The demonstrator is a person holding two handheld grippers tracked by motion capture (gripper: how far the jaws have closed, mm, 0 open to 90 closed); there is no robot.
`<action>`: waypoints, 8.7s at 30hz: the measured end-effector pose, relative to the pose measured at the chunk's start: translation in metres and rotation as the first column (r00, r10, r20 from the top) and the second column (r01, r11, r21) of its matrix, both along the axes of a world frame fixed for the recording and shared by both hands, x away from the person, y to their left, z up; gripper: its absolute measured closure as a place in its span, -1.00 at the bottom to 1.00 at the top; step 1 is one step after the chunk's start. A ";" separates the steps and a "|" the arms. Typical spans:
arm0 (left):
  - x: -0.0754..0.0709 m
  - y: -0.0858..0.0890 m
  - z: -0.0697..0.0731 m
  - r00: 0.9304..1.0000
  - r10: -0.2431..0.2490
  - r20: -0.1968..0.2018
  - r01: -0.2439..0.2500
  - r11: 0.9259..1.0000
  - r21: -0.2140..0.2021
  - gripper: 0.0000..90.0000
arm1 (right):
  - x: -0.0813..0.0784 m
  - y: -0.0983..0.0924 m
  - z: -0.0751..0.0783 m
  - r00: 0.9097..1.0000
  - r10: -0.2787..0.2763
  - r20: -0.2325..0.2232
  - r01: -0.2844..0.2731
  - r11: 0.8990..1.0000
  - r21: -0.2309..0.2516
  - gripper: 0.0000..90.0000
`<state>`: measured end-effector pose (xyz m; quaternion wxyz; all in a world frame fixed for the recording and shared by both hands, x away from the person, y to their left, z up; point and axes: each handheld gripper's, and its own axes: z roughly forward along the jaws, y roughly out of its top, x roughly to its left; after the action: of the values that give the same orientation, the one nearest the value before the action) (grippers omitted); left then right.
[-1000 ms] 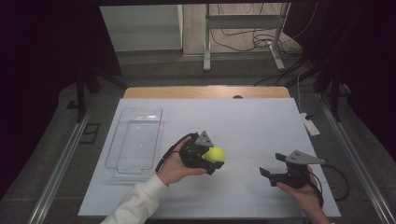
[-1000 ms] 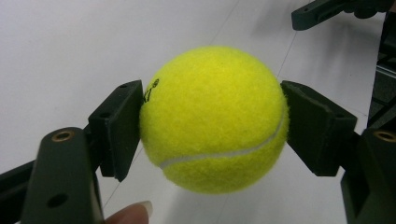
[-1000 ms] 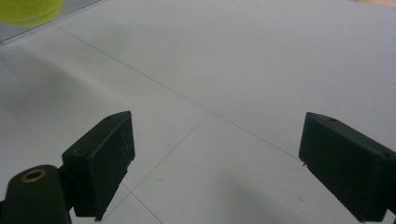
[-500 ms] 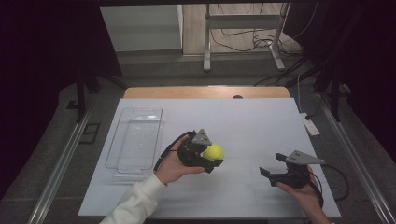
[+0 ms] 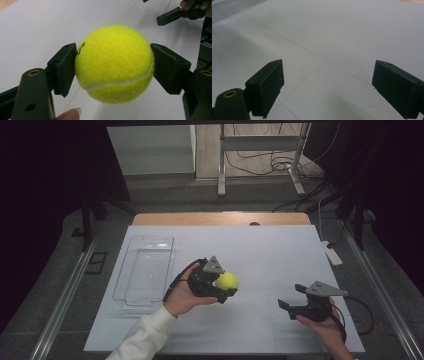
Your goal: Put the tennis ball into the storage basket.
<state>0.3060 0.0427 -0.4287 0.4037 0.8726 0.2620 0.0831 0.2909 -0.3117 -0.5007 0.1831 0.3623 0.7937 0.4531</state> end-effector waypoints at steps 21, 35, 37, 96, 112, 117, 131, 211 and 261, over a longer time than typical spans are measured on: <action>0.000 0.012 0.010 0.999 0.024 0.027 -0.023 0.999 -0.022 -0.42 | 0.000 0.000 0.000 1.000 0.000 -0.001 0.000 1.000 0.002 -0.76; 0.001 0.022 0.018 0.998 0.051 0.043 -0.049 0.998 -0.049 -0.42 | 0.000 0.000 0.000 1.000 -0.001 -0.001 0.001 1.000 0.003 -0.76; 0.001 0.023 0.018 0.998 0.053 0.044 -0.051 0.997 -0.052 -0.42 | 0.000 0.000 0.000 1.000 -0.001 -0.002 0.001 1.000 0.003 -0.76; 0.011 0.067 0.033 0.978 0.193 0.083 -0.183 0.977 -0.114 -0.42 | 0.000 -0.001 0.000 1.000 -0.005 -0.002 0.005 1.000 0.003 -0.76; 0.014 0.076 0.034 0.969 0.230 0.088 -0.218 0.968 -0.127 -0.42 | 0.000 -0.001 0.000 1.000 -0.006 -0.001 0.006 1.000 0.004 -0.76; 0.015 0.080 0.034 0.966 0.243 0.088 -0.230 0.964 -0.134 -0.42 | 0.000 -0.001 0.000 1.000 -0.006 0.000 0.006 1.000 0.004 -0.76; 0.018 0.087 0.035 0.957 0.274 0.091 -0.259 0.955 -0.146 -0.42 | 0.000 -0.001 0.000 1.000 -0.006 -0.001 0.006 1.000 0.004 -0.76; 0.047 0.151 0.030 0.884 0.462 0.068 -0.443 0.876 -0.189 -0.42 | 0.000 -0.001 -0.001 1.000 -0.011 -0.003 0.011 1.000 -0.005 -0.76; 0.062 0.191 0.020 0.811 0.583 0.056 -0.568 0.806 -0.167 -0.42 | 0.000 -0.001 -0.001 1.000 -0.010 -0.003 0.010 1.000 -0.006 -0.76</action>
<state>0.3676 0.2335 -0.4090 0.4336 0.7155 0.4979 0.2283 0.2907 -0.3129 -0.5016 0.1853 0.3665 0.7935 0.4491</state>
